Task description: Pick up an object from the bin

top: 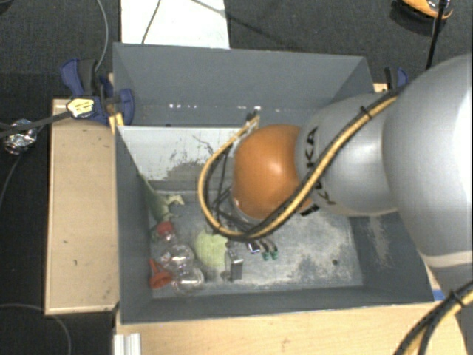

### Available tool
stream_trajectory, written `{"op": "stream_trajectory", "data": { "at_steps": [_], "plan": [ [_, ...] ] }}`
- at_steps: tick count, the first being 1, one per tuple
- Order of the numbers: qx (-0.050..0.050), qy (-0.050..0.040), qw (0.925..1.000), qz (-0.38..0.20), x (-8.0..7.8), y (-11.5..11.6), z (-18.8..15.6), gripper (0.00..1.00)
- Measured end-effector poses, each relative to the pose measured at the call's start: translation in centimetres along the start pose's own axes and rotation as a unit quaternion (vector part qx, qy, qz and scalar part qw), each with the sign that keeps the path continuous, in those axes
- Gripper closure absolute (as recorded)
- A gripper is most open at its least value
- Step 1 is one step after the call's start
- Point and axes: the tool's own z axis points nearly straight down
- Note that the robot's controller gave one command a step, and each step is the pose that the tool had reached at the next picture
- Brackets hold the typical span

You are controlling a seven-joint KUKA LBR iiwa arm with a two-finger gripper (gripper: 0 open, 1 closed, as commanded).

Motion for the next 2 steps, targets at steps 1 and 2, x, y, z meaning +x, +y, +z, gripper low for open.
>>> {"op": "stream_trajectory", "data": {
  "at_steps": [1, 2],
  "plan": [
    [-0.001, -0.0008, 0.9964, -0.085, 0.92, 0.84, 2.47, 1.0],
    [-0.001, -0.0008, 0.9965, -0.084, 0.92, 0.84, 2.47, 1.0]
  ]
}}
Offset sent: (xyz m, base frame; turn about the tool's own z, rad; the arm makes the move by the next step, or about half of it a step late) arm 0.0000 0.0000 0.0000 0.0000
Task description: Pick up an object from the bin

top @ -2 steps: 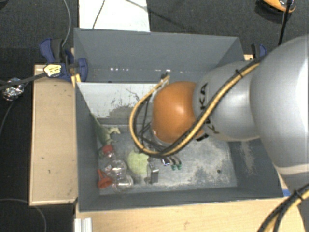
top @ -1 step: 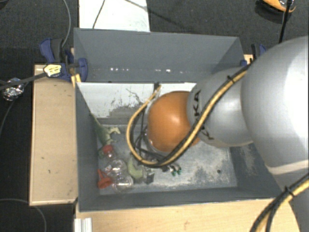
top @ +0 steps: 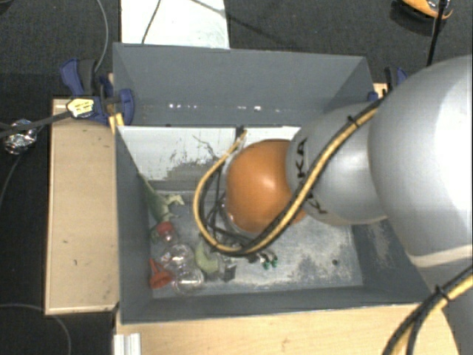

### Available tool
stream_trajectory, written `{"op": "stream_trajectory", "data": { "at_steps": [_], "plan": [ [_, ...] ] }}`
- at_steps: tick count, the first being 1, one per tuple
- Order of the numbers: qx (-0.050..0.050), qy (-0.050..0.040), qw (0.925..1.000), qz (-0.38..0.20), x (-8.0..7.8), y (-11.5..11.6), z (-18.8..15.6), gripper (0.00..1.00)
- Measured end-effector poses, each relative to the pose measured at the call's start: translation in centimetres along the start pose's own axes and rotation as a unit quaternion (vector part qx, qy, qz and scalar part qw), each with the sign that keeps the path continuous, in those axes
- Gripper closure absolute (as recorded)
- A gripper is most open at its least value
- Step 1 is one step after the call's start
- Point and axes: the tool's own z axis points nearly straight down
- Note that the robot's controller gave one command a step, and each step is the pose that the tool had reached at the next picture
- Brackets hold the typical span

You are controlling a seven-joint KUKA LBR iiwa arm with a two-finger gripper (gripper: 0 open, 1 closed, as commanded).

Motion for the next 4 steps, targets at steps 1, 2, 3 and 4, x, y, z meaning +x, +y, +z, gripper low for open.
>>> {"op": "stream_trajectory", "data": {
  "at_steps": [1, 2, 3, 4],
  "plan": [
    [-0.001, 0.0046, 1.0, -0.005, 0.7, -0.3, -3.0, 1.0],
    [-0.001, 0.0001, 0.9998, -0.019, 0.3, -2.6, -7.7, 1.0],
    [0.0, 0.0012, 1.0, 0.002, 0.9, -3.3, -10.5, 1.0],
    [-0.001, 0.0011, 0.9996, -0.029, 0.9, -3.7, -14.2, 1.0]
  ]
}}
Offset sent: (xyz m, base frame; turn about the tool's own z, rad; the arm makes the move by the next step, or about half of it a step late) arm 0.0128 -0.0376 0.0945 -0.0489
